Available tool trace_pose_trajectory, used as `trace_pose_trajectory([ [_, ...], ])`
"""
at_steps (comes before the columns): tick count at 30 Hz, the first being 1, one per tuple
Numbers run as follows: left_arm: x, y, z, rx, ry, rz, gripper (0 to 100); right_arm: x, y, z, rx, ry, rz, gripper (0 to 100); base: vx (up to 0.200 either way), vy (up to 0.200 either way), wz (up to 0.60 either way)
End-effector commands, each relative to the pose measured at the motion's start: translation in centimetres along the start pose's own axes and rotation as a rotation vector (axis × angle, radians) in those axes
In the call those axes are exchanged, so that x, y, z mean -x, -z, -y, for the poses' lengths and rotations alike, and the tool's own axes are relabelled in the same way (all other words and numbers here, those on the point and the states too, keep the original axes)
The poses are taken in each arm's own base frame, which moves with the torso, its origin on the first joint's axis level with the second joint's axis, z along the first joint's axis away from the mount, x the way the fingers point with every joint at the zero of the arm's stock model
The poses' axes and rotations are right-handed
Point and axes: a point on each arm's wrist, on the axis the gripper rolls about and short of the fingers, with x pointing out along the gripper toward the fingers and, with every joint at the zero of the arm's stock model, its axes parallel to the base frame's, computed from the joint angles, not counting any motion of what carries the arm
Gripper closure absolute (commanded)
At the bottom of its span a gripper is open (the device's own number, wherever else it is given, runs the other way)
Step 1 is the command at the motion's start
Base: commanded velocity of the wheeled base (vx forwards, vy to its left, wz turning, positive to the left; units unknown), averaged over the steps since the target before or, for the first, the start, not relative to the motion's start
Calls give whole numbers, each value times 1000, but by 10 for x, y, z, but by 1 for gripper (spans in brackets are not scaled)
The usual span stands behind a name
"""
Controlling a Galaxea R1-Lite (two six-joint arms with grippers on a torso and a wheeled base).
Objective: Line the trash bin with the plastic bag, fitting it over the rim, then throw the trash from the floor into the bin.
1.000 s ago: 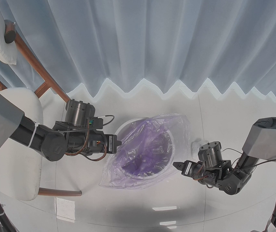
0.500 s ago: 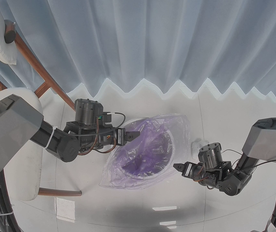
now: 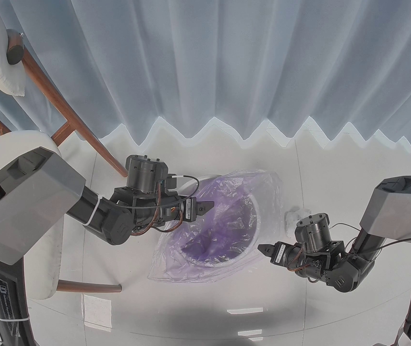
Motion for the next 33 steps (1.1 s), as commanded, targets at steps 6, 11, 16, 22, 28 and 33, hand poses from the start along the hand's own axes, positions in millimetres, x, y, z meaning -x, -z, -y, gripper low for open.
trace_pose_trajectory([
  [6, 9, -23, 2, 85, -13, 80, 100, -2, 4, 2, 0, -7, 10, 0, 0, 0, 0],
  [11, 28, -39, -4, 113, -57, 126, 100, -2, 5, 2, 2, -2, 12, 0, 0, 0, 0],
  [16, 32, -35, -30, 143, -135, 120, 100, -2, 4, 1, 2, 0, 20, 0, 0, 0, 0],
  [22, 14, -21, -49, 162, -218, 101, 100, -2, 6, 0, 5, -1, 18, 0, 0, 0, 0],
  [28, -13, -1, -61, 169, -238, 61, 100, -1, 4, -1, 4, 0, 29, 0, 0, 0, 0],
  [33, -29, 4, -80, 180, -297, 79, 100, -1, 4, -1, 3, 2, 29, 0, 0, 0, 0],
])
